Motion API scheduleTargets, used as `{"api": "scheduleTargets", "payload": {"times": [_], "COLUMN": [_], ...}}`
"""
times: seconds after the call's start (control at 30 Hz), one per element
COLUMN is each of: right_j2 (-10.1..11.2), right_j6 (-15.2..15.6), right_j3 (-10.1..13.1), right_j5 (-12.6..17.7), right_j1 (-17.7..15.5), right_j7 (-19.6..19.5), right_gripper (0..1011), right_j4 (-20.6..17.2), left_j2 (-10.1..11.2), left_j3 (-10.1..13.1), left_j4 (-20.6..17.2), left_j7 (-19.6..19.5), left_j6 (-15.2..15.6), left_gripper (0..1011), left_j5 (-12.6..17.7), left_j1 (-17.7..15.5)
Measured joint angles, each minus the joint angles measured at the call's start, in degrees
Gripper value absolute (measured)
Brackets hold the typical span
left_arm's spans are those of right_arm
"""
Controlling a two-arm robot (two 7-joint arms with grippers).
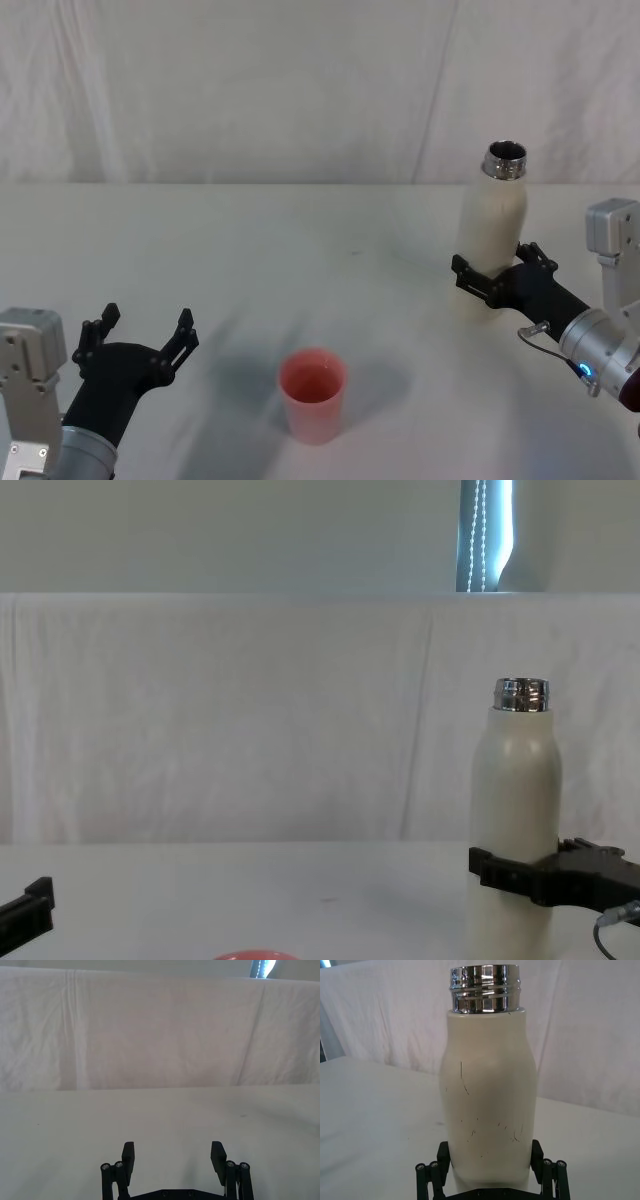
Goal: Grasp the thermos with one hand and pour water into the cup lid.
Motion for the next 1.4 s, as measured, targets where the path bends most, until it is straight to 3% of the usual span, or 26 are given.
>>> {"api": "scheduleTargets", "payload": {"times": [0.63, 1.4], "right_j2": [1.44, 5.03], "right_j6": [0.54, 2.64], "right_j3": [0.61, 1.92], "right_j5": [0.31, 1.88], "right_j1": [-1.75, -7.55], "right_j7": [0.26, -0.07], "right_gripper": [1001, 1001], "right_j4": [-2.44, -10.78], "left_j2": [0.0, 0.0], "left_j3": [0.0, 0.0], "left_j4": [0.0, 0.0], "left_j7": [0.0, 0.0], "left_j6": [0.0, 0.0], "left_gripper": [1001, 1001], "left_j5": [0.0, 0.0], "left_j1": [0.0, 0.0]}}
